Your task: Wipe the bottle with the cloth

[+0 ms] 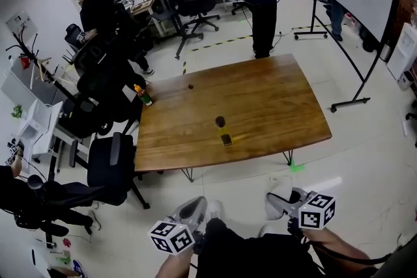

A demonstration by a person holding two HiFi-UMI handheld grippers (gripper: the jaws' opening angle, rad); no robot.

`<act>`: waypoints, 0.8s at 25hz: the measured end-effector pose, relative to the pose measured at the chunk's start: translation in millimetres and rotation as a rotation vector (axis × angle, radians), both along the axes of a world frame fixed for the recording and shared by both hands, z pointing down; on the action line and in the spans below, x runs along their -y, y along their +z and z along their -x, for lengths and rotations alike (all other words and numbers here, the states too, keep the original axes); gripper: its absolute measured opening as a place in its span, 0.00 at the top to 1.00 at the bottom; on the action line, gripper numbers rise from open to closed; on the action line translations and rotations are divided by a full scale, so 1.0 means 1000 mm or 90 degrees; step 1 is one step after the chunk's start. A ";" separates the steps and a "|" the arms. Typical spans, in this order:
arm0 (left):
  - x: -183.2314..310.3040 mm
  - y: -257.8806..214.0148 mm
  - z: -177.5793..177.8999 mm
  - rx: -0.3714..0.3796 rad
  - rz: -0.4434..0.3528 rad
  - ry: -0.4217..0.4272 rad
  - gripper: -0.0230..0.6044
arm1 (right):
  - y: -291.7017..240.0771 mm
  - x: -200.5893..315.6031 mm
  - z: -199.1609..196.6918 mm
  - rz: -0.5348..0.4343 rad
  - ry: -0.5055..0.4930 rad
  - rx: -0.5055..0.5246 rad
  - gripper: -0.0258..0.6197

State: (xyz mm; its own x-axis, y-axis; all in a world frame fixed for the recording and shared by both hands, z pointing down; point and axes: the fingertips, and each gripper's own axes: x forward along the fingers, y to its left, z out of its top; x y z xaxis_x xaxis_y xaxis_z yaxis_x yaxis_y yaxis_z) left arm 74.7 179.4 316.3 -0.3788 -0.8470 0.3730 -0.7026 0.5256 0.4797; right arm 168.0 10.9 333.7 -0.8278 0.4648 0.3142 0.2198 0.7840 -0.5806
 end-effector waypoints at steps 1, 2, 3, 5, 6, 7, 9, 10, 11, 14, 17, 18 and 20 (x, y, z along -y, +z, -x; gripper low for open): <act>0.000 0.003 0.012 0.001 0.001 0.007 0.94 | 0.003 0.000 0.010 -0.001 0.006 -0.003 0.85; 0.001 0.006 0.025 0.001 0.003 0.017 0.94 | 0.007 0.000 0.021 -0.001 0.013 -0.007 0.85; 0.002 0.010 0.038 0.002 0.005 0.028 0.94 | 0.011 -0.001 0.031 -0.001 0.024 -0.013 0.85; 0.007 0.015 0.066 0.002 0.006 0.057 0.94 | 0.013 -0.003 0.050 -0.004 0.050 -0.023 0.85; 0.010 0.015 0.080 0.004 0.004 0.075 0.94 | 0.011 -0.005 0.060 -0.006 0.062 -0.026 0.85; 0.013 0.013 0.093 0.010 0.001 0.092 0.94 | 0.008 -0.008 0.069 -0.008 0.073 -0.025 0.85; 0.020 0.007 0.121 0.035 -0.007 0.125 0.94 | 0.005 -0.014 0.090 -0.012 0.090 -0.018 0.85; 0.023 0.004 0.136 0.051 -0.012 0.141 0.94 | 0.005 -0.017 0.102 -0.014 0.101 -0.016 0.85; 0.026 0.002 0.148 0.063 -0.017 0.159 0.94 | 0.006 -0.020 0.112 -0.016 0.116 -0.018 0.85; 0.030 0.002 0.167 0.070 -0.034 0.232 0.94 | 0.008 -0.030 0.126 -0.015 0.184 -0.044 0.85; 0.033 0.003 0.174 0.095 -0.049 0.318 0.93 | 0.007 -0.033 0.139 -0.021 0.241 -0.049 0.85; 0.034 0.003 0.176 0.112 -0.055 0.349 0.92 | 0.006 -0.031 0.144 -0.027 0.258 -0.048 0.85; 0.039 0.003 0.182 0.145 -0.064 0.410 0.91 | 0.002 -0.029 0.153 -0.037 0.293 -0.046 0.85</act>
